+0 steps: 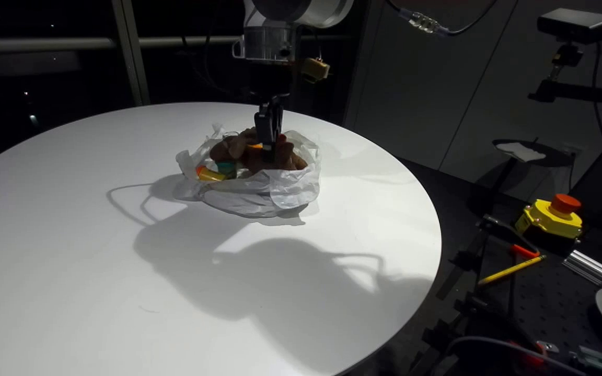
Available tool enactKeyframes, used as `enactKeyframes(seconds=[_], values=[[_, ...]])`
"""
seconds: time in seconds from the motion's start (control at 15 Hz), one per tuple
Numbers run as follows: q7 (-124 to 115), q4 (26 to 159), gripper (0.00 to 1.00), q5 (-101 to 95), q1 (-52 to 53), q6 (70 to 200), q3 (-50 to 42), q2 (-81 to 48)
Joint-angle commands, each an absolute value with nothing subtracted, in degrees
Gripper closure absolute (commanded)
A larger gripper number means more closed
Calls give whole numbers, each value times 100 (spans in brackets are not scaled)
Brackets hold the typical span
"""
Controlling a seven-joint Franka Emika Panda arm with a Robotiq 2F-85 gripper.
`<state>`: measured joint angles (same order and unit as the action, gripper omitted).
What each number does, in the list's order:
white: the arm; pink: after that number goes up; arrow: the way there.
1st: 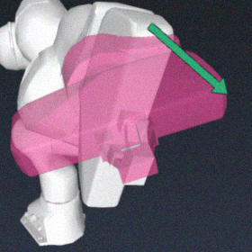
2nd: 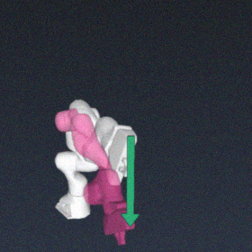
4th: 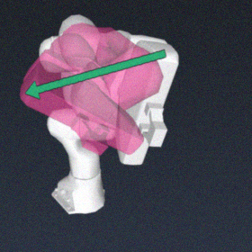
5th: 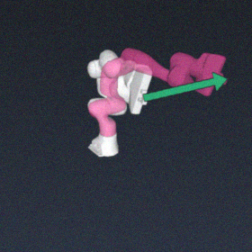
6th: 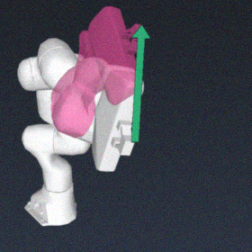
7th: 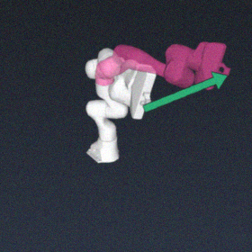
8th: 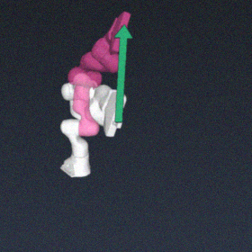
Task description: Put all the objects on the table into the plastic bag.
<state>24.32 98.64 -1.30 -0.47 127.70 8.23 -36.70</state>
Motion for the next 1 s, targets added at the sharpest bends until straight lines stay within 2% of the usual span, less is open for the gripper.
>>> enactKeyframes(seconds=[0.0, 0.33, 0.53, 0.93], values=[[2778, 10587, 34, 210, -321, 12915, 1023, -3087], [3115, 10825, 0, 977, -482, 12893, 1308, -2621], [2842, 10767, 0, 1209, -342, 12676, 1301, -2323], [1102, 10359, 0, 735, 148, 11363, 883, -1617]])
